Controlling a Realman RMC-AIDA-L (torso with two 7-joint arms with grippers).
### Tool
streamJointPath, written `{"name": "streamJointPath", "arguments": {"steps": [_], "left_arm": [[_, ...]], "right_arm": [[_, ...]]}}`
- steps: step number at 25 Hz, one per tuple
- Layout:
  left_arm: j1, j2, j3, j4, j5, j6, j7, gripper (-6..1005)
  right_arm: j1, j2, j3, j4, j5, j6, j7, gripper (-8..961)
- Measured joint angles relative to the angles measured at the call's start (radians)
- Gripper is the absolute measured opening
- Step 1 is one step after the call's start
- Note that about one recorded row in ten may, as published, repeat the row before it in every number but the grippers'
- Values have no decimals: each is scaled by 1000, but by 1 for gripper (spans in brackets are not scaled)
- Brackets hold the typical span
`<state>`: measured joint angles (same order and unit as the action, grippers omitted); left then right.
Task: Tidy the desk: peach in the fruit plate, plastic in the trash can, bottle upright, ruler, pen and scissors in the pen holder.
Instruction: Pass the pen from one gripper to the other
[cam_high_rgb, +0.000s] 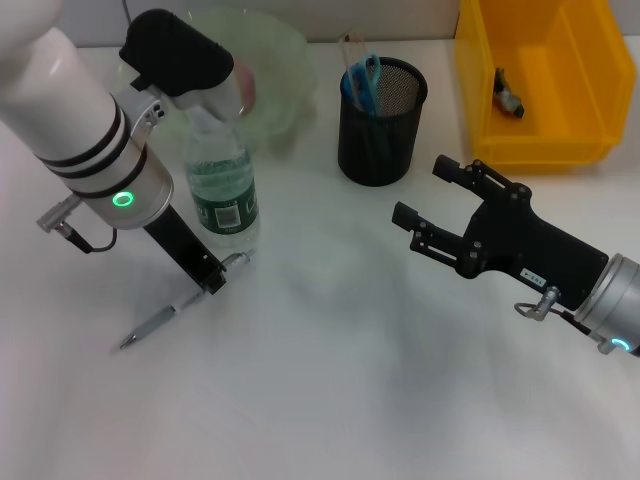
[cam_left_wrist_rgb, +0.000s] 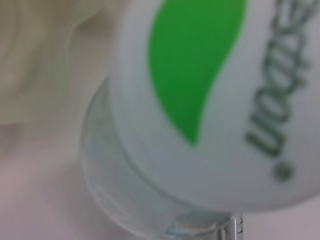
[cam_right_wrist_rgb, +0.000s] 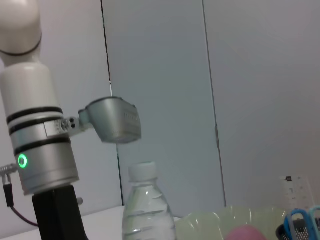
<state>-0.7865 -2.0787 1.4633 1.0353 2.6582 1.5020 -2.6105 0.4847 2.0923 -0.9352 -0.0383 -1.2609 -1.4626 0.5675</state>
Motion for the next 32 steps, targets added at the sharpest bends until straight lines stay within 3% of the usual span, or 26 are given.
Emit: {"name": "streamJointPath", "arguments": {"steps": [9,14,19,24,32], "left_arm": [[72,4,-6,203,-28,39,-4,180],[159,9,-9,392,-116,58,20,180],[225,9,-55,495,-229,81,75,180],[283,9,-144,514,-377,77,171,180],[369,9,-205,471,-615,47,372,179]], "right_arm": [[-5,-4,25,-6,0,-2,60,799],[-7,-3,26,-7,0,-3,61,799],[-9,-3,26,-6,0,-13,62,799],[-16,-3,26,-3,0,-41,78,798],[-25,-2,26,1,0,-70,85,798]]}}
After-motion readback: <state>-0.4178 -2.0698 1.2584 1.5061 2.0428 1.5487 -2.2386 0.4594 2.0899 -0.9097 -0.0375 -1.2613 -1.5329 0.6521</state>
